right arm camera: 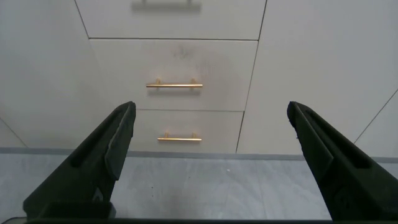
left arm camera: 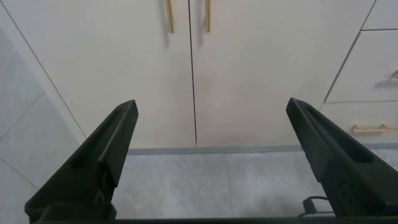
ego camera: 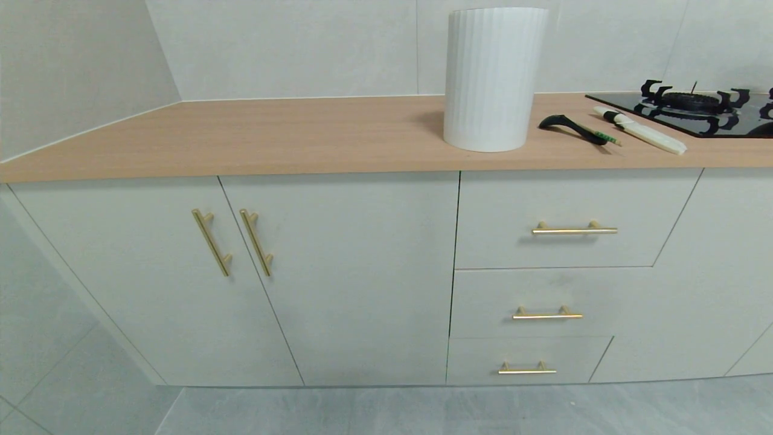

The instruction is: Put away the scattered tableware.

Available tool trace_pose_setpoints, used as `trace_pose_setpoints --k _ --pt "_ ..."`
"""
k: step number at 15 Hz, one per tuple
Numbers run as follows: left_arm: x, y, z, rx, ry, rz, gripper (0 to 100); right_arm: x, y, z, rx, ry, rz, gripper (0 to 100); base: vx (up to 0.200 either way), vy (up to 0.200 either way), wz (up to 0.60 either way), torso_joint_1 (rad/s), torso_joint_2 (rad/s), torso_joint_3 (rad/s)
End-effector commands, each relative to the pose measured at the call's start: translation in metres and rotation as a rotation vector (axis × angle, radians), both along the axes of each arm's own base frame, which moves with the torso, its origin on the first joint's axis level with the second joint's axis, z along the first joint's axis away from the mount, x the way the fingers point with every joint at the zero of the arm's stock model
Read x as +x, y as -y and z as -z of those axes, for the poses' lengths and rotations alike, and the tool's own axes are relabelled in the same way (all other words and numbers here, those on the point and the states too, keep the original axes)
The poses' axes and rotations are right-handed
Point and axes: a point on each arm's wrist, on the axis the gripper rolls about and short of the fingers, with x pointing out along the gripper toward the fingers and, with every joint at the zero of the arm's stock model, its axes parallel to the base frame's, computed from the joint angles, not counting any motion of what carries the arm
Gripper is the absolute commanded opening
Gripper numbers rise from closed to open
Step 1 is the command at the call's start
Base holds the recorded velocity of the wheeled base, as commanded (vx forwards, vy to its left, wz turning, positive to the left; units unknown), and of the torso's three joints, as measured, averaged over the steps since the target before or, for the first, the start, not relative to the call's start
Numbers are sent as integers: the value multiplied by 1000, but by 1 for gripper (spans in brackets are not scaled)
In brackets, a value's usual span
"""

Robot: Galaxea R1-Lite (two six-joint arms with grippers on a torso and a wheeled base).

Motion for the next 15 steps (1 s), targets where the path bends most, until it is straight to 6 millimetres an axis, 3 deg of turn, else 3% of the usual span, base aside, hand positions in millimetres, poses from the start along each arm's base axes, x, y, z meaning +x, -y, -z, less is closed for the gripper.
trace_pose_setpoints --k 1,3,5,6,7,10,13,14,15 --pt "0 0 0 0 -1 0 100 -4 0 -16 3 48 -3 100 0 0 0 0 0 0" --pt "0 0 0 0 -1 0 100 -5 0 -42 8 60 -34 100 0 0 0 0 0 0" --pt "0 0 0 0 -1 0 100 15 0 -59 6 -76 -84 100 0 0 0 0 0 0" --pt "0 0 0 0 -1 0 100 39 -2 -72 7 -204 -133 100 0 0 0 0 0 0" --pt "0 0 0 0 -1 0 100 47 -3 -75 8 -247 -142 100 0 0 0 0 0 0" --pt "0 0 0 0 -1 0 100 121 -11 -91 16 -529 -200 100 0 0 0 0 0 0" --pt "0 0 0 0 -1 0 100 180 -24 -88 -9 -677 -238 100 0 0 0 0 0 0" --pt "0 0 0 0 -1 0 100 180 -24 -88 -9 -677 -238 100 0 0 0 0 0 0" --pt "0 0 0 0 -1 -2 100 214 -31 -77 -11 -727 -247 100 0 0 0 0 0 0"
